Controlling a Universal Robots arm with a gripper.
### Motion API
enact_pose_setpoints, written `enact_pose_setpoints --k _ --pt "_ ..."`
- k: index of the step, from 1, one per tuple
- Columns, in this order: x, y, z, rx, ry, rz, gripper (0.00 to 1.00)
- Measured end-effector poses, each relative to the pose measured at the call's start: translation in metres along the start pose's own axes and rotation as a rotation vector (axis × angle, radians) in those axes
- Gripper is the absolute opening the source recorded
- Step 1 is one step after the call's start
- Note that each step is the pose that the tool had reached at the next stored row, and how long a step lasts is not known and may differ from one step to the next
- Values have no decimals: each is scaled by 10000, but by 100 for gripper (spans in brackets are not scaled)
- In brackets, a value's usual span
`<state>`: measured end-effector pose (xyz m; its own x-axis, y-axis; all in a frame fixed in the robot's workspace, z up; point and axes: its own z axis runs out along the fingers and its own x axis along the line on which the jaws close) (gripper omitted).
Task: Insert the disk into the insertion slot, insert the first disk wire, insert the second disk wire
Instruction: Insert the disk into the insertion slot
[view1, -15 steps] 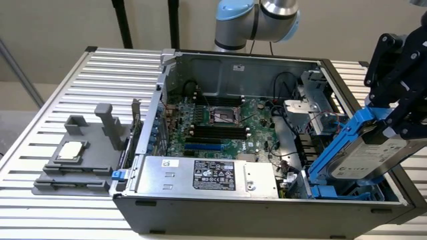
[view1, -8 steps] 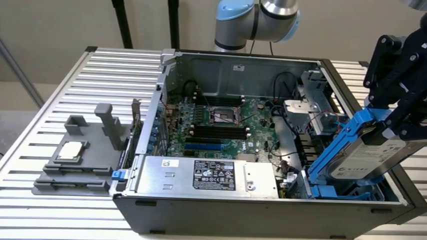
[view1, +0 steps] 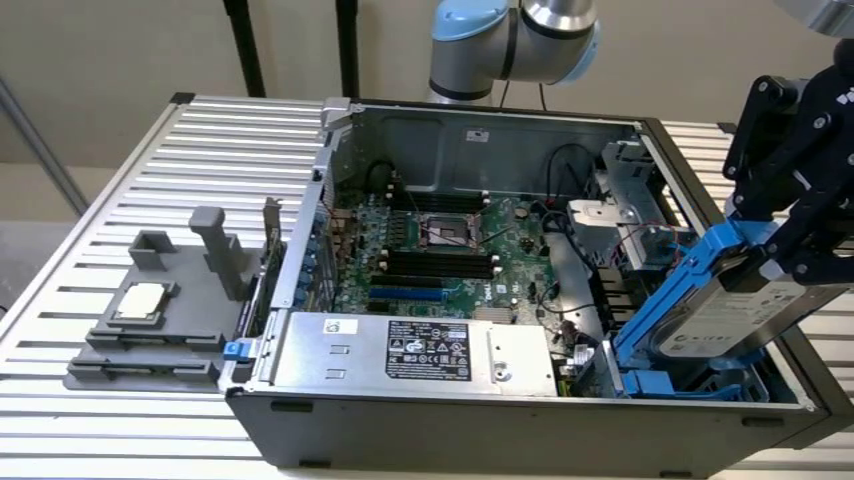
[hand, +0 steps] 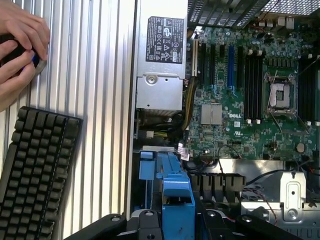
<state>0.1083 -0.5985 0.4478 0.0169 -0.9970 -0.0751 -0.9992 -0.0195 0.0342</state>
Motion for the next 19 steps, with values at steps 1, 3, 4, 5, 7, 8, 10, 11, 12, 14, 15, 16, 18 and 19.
enact_pose_setpoints --k 1,3,4,5,7,8,10,11,12,14,15,16,18,19 --pt "0 -3 3 -1 -6 -6 33" --pt "1 -9 9 -1 -21 -18 33" --pt "1 -11 11 -1 -34 -23 33" --pt "2 -12 16 -2 -50 -27 33" --pt "2 -13 28 -1 -79 -33 33" --pt "2 -13 32 -1 -86 -35 33" --pt "3 -13 38 -2 -99 -37 33" --pt "4 -13 42 -3 -105 -37 33" --pt "5 -13 44 -6 -110 -38 33" --pt "10 -14 45 -15 -114 -38 33" --pt "12 -13 44 -17 -114 -37 33" --pt "14 -13 45 -19 -115 -37 33" --pt "21 -13 43 -23 -114 -37 33" --pt "26 -13 42 -25 -114 -37 33"
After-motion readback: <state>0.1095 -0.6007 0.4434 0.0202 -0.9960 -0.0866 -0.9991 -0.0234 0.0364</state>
